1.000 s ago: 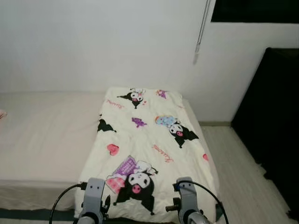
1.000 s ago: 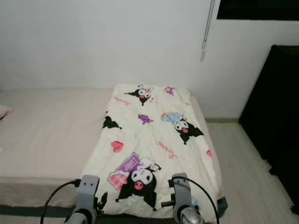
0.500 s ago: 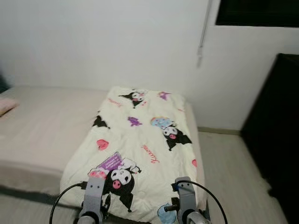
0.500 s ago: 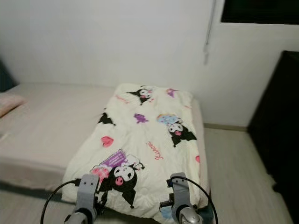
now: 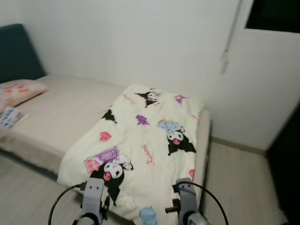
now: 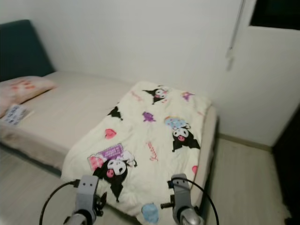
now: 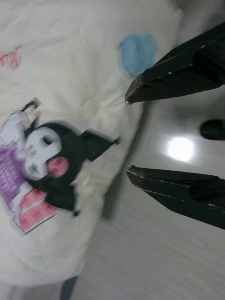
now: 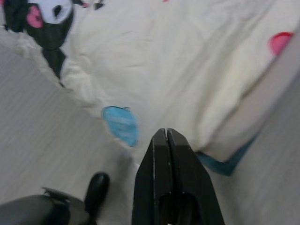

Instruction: Clean up the room

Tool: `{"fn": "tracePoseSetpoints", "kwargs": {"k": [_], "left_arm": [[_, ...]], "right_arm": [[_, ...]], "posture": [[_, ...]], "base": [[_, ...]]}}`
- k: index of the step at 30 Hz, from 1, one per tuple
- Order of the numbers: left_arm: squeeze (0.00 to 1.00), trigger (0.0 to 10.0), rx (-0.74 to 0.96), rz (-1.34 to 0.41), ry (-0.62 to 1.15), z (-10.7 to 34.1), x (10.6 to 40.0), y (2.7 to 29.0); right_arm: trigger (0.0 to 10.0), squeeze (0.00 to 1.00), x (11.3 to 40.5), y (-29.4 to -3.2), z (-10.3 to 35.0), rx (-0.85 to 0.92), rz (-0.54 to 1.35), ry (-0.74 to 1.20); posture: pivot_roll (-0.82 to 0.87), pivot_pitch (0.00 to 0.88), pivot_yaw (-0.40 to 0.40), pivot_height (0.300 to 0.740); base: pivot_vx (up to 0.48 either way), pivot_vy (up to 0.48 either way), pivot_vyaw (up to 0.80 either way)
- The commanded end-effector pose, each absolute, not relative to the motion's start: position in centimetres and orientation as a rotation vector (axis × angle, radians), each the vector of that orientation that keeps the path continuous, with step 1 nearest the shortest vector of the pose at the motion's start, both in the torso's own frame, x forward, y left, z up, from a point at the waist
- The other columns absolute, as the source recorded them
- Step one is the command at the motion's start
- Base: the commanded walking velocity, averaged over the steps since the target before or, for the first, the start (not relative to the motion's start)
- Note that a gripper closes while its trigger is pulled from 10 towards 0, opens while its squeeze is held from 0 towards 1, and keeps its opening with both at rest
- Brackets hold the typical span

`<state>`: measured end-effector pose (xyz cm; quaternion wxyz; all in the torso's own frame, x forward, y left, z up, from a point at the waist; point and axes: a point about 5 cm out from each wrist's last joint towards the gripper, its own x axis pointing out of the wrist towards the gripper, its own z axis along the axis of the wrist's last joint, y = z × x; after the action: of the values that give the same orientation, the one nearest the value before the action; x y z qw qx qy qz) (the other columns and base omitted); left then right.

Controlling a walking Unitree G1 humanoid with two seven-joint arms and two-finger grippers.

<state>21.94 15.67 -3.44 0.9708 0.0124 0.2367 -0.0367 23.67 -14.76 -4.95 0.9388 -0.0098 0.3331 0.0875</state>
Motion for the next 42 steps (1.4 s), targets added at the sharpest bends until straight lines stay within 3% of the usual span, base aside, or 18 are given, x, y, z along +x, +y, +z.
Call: {"fn": "tracePoseSetpoints", "kwargs": {"k": [1,15,42], "left_arm": [[0.0,10.0,0.031,-0.071,0.473,-3.2,22.3,15.8],[0.0,10.0,0.032,-0.066,0.471,-3.1,22.4,16.0],[0.0,10.0,0.03,-0.053,0.47,-3.1,22.6,16.1]], "right_arm": [[10.0,0.0,24.0,-14.3,-4.7,-0.013,0.19,0.671],[10.0,0.0,24.1,-14.0,-4.6,-0.024,0.209,0.668],[10.0,0.0,24.6,-13.0,-4.2,-0.039,0.28,0.643]], "posture": [[-0.01,0.0,0.003,0.732],[-0.01,0.0,0.001,0.732],[-0.01,0.0,-0.001,0.732]], "base": [[0.0,-0.458,0.66],[0.0,-0.461,0.09],[0.0,-0.459,0.8]]}}
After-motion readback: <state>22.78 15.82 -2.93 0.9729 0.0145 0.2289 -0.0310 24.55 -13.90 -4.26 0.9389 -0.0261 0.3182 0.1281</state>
